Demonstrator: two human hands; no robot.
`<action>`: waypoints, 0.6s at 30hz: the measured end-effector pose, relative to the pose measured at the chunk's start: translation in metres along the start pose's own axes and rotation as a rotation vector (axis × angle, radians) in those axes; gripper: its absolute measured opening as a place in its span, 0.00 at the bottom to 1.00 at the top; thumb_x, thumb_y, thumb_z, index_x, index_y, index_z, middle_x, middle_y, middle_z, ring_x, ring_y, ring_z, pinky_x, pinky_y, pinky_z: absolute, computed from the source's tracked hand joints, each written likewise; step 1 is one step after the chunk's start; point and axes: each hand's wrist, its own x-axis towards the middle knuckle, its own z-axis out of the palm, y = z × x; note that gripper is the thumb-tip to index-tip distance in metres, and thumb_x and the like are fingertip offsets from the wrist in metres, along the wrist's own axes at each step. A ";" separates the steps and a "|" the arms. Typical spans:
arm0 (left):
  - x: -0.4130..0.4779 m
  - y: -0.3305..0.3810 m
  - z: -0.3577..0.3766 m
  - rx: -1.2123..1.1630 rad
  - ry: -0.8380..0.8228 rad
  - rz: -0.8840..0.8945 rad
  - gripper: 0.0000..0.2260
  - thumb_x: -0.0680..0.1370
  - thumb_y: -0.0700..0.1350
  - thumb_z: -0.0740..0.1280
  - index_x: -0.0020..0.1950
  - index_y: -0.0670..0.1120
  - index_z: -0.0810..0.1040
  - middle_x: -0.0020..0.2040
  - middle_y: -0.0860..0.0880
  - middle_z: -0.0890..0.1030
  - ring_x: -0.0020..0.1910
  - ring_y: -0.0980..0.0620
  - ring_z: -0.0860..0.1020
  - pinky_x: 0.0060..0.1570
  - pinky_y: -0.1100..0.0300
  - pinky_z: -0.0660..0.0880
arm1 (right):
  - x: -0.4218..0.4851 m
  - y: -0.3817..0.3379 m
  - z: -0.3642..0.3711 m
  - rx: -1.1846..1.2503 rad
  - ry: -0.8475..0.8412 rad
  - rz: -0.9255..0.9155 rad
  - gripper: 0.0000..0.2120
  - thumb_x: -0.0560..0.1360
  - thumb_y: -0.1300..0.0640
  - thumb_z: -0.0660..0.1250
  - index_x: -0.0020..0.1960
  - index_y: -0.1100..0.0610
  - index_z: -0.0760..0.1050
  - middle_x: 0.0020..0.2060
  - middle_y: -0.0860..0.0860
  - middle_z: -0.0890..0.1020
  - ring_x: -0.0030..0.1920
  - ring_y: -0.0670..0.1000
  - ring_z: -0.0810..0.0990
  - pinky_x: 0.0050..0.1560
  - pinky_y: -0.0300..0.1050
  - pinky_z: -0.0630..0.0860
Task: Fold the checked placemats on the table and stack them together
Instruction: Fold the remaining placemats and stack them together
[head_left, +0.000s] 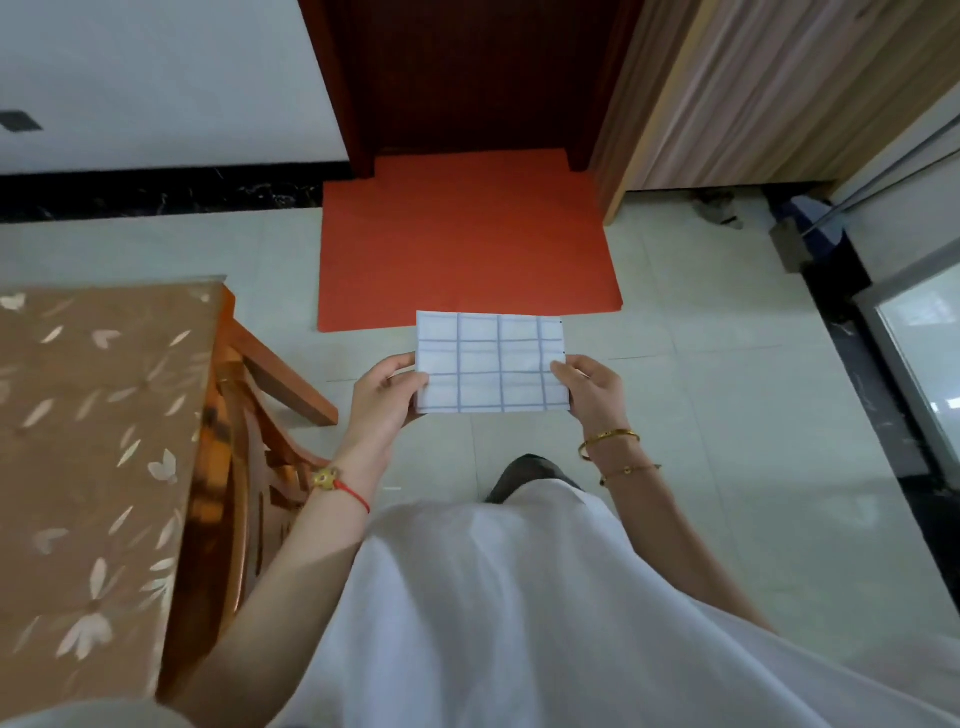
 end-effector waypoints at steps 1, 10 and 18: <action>0.011 0.005 0.002 -0.016 0.017 -0.009 0.11 0.76 0.34 0.66 0.50 0.49 0.81 0.43 0.48 0.84 0.42 0.52 0.81 0.41 0.62 0.80 | 0.012 -0.006 0.006 -0.014 -0.010 -0.004 0.09 0.75 0.58 0.68 0.36 0.52 0.75 0.20 0.40 0.65 0.25 0.44 0.63 0.30 0.37 0.63; 0.126 0.066 0.029 -0.133 0.193 -0.037 0.11 0.76 0.33 0.67 0.50 0.49 0.80 0.39 0.50 0.81 0.40 0.52 0.80 0.40 0.62 0.79 | 0.154 -0.078 0.061 -0.147 -0.117 -0.047 0.06 0.74 0.57 0.70 0.38 0.52 0.78 0.21 0.42 0.68 0.28 0.47 0.65 0.34 0.41 0.65; 0.233 0.147 0.044 -0.265 0.325 0.022 0.10 0.76 0.33 0.66 0.51 0.46 0.81 0.48 0.41 0.81 0.48 0.45 0.80 0.53 0.48 0.79 | 0.290 -0.182 0.128 -0.209 -0.315 -0.171 0.04 0.74 0.60 0.70 0.40 0.55 0.80 0.34 0.51 0.77 0.38 0.49 0.73 0.41 0.43 0.70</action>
